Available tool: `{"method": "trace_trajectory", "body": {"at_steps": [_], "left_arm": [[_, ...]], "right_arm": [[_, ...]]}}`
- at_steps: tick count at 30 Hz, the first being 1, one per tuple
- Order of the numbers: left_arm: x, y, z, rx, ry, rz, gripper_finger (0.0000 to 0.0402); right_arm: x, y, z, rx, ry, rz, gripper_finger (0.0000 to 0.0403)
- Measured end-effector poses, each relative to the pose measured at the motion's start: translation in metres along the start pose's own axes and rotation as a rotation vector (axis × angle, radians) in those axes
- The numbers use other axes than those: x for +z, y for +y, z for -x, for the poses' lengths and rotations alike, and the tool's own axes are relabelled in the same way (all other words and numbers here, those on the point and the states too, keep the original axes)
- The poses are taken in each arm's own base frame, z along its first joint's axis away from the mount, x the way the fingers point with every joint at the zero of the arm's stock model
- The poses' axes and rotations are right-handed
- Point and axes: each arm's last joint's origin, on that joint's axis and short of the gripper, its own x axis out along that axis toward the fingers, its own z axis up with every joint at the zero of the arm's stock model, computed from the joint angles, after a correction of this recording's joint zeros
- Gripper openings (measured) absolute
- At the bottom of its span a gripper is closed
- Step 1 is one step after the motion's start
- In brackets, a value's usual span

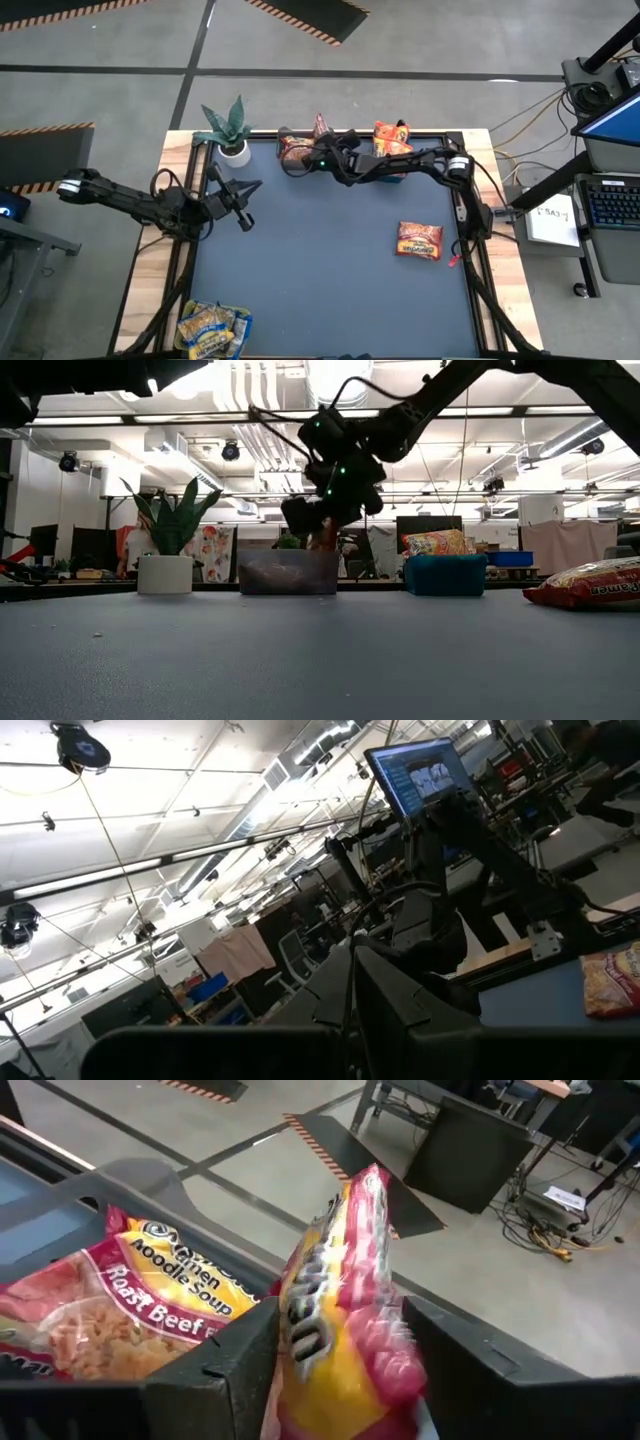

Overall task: Sort Maruchan noodles
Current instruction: Put the left red noodle pack into the black bin, then put the red noodle pack into the black bin

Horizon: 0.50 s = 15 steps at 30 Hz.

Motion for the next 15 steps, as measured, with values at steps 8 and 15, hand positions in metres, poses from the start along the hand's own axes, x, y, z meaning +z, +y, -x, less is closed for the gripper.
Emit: {"method": "trace_trajectory", "body": {"at_steps": [8,15], "left_arm": [[-0.001,-0.001,0.000,-0.005,0.006,-0.002,0.0000],[-0.001,-0.001,0.000,-0.006,0.007,0.004,0.0000]], "right_arm": [[0.027,-0.009,0.028,0.026,-0.038,-0.013,0.0206],[0.054,-0.027,0.058,0.081,-0.043,-0.016,0.0164]]}}
